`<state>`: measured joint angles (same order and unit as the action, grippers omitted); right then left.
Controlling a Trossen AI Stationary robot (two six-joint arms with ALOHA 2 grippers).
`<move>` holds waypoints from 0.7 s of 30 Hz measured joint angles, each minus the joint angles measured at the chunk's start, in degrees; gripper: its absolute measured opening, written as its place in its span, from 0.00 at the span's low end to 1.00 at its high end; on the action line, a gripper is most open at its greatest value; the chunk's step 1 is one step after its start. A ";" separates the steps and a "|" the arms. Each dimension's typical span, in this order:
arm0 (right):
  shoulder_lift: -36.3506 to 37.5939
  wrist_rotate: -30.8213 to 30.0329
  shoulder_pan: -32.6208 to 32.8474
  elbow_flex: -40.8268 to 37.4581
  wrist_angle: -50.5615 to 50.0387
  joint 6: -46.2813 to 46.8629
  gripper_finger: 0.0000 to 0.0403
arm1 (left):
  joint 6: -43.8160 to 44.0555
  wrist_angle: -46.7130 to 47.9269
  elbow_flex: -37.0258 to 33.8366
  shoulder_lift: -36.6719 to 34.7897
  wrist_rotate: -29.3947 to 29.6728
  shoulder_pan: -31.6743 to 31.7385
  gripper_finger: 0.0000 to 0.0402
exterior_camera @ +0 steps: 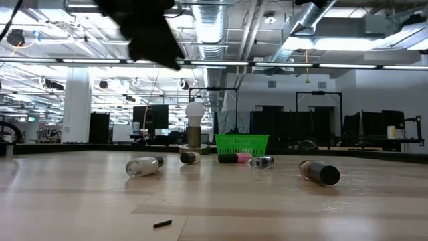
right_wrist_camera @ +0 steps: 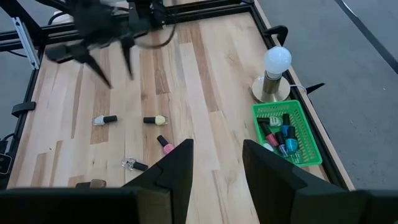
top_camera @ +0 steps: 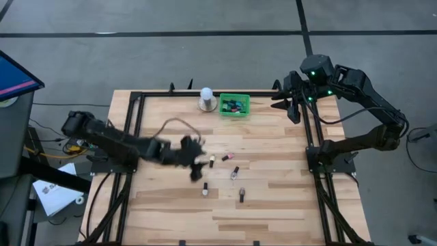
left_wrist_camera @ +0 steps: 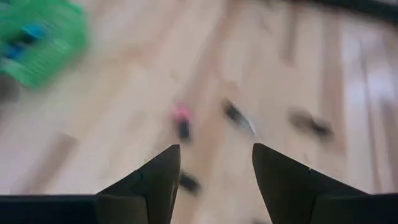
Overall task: Pick & Place Nail Polish
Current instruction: Put the white nail polish bottle into the green basket
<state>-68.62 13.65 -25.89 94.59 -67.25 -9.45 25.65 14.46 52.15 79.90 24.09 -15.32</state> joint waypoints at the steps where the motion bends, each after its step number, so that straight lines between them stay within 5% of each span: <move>1: 0.00 0.00 0.00 0.00 -0.02 -0.06 0.33 | -1.10 -1.23 -1.39 0.58 0.12 -2.22 0.48; 7: -0.04 0.00 0.00 0.00 -0.02 -0.11 0.33 | -20.06 -12.30 -6.31 8.01 -3.38 -9.06 0.49; 16: -0.04 0.00 0.00 0.00 -0.21 -0.11 0.33 | -31.75 -17.55 -6.32 17.17 -23.19 -3.00 0.49; 21: -0.04 0.00 0.00 0.00 -0.20 -0.10 0.33 | -39.22 -18.20 -6.30 17.46 -29.21 -0.45 0.49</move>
<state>-68.66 13.65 -25.89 94.59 -67.44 -9.55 -13.57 -3.74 45.84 97.36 -5.12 -15.77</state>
